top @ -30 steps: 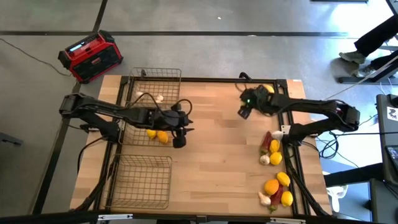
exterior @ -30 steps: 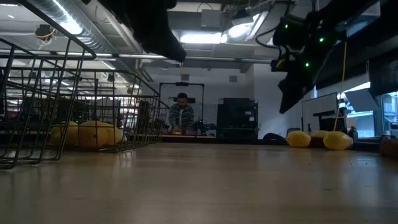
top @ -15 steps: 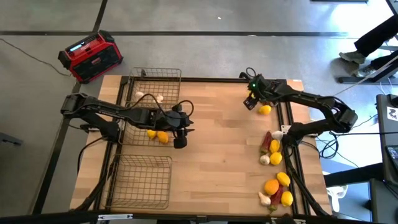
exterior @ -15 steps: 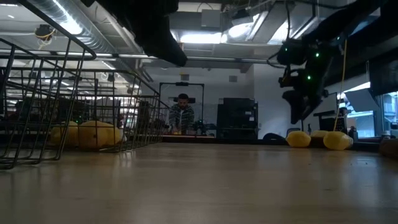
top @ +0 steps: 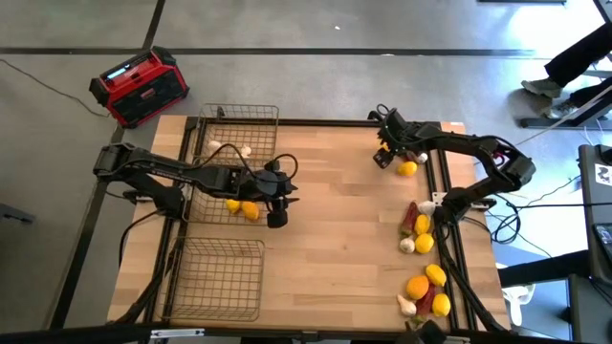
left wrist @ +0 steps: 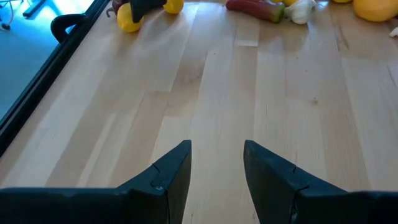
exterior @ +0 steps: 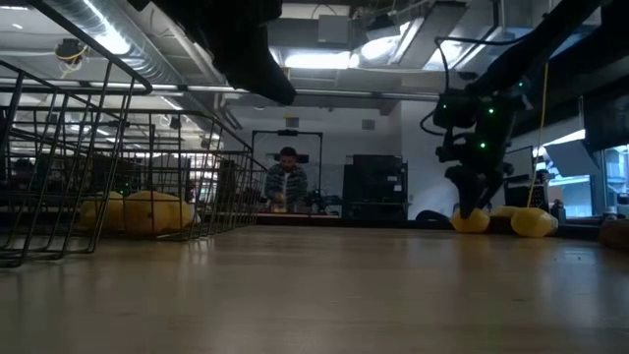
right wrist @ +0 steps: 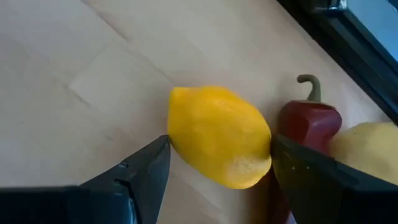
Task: Sort produce into baskets
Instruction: Put the lemon in the middle wire basket
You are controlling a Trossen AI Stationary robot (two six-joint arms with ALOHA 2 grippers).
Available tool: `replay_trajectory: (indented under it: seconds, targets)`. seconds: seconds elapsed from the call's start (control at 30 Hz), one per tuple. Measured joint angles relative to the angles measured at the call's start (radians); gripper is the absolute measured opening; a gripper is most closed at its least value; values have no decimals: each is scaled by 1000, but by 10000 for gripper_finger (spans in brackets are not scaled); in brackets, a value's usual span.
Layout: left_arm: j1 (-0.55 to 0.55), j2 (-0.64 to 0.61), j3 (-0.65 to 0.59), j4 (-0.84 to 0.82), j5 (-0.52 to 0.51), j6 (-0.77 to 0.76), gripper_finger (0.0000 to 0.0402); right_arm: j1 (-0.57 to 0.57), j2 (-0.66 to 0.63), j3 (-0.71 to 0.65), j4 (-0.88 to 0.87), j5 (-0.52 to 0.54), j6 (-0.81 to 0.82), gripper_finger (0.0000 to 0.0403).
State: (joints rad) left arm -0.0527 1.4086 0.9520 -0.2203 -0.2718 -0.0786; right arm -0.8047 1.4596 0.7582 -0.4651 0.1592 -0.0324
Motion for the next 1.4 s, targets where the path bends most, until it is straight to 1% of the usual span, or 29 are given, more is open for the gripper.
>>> replay_trajectory:
  seconds: [0.1,0.27,0.4,0.63,0.77,1.07,1.3,1.4]
  targets:
    - [0,0,0,0,0,0,143,-1,0,1,0,-39,-2,269]
    - [0,0,0,0,0,-1,143,-1,0,1,-6,-140,-21,269]
    - [0,0,0,0,0,-1,143,0,0,1,-6,-220,8,269]
    - [0,0,0,0,0,-2,143,0,2,0,0,-264,29,269]
    - [0,0,0,0,0,-2,143,0,2,-1,12,-268,27,269]
    - [0,0,0,0,0,-5,143,0,3,-1,-4,-289,-103,269]
    - [1,0,0,0,0,-1,143,0,3,-2,5,-311,-107,269]
    - [1,0,0,0,0,-2,143,0,4,-3,8,-313,-103,281]
